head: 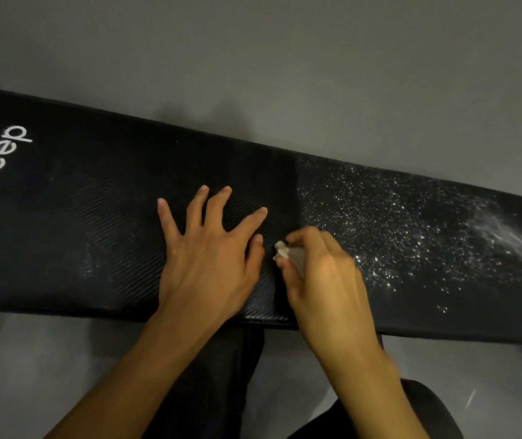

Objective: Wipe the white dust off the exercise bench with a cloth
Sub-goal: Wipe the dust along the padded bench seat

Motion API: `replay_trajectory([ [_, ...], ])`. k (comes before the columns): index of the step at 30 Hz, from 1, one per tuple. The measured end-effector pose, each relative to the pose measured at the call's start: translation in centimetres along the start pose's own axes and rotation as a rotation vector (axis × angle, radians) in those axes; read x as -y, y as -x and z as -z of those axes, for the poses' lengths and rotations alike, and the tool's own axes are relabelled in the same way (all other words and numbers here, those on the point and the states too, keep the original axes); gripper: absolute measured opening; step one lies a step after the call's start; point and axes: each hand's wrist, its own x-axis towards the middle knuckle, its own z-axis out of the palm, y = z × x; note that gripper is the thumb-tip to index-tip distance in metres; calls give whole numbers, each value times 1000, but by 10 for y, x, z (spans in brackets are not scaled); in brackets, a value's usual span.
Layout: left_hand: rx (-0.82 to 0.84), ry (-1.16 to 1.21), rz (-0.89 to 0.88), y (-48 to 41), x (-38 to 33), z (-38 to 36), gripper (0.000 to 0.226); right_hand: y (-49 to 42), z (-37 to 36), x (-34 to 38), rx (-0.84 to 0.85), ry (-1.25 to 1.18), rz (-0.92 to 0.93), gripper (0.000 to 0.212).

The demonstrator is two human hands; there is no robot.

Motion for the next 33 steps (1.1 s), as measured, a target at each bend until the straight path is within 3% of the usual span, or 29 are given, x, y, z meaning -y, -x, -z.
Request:
replay_trajectory([
  [6, 15, 17, -24, 0, 0, 1, 51, 44, 3, -7, 23, -102, 24, 15],
  [11, 7, 46, -69, 1, -2, 1, 51, 23, 5, -22, -61, 1, -21, 17],
  [16, -26, 45, -115, 5, -3, -1, 49, 59, 7, -27, 14, -160, 15, 18],
  [20, -48, 31, -128, 3, -7, -4, 41, 49, 7, -39, -73, -102, -19, 15],
  [27, 53, -7, -94, 15, -30, 2, 48, 63, 13, -38, 16, -170, 12, 17],
  [33, 87, 6, -103, 6, -31, -5, 55, 32, 8, -37, -77, -41, -26, 19],
])
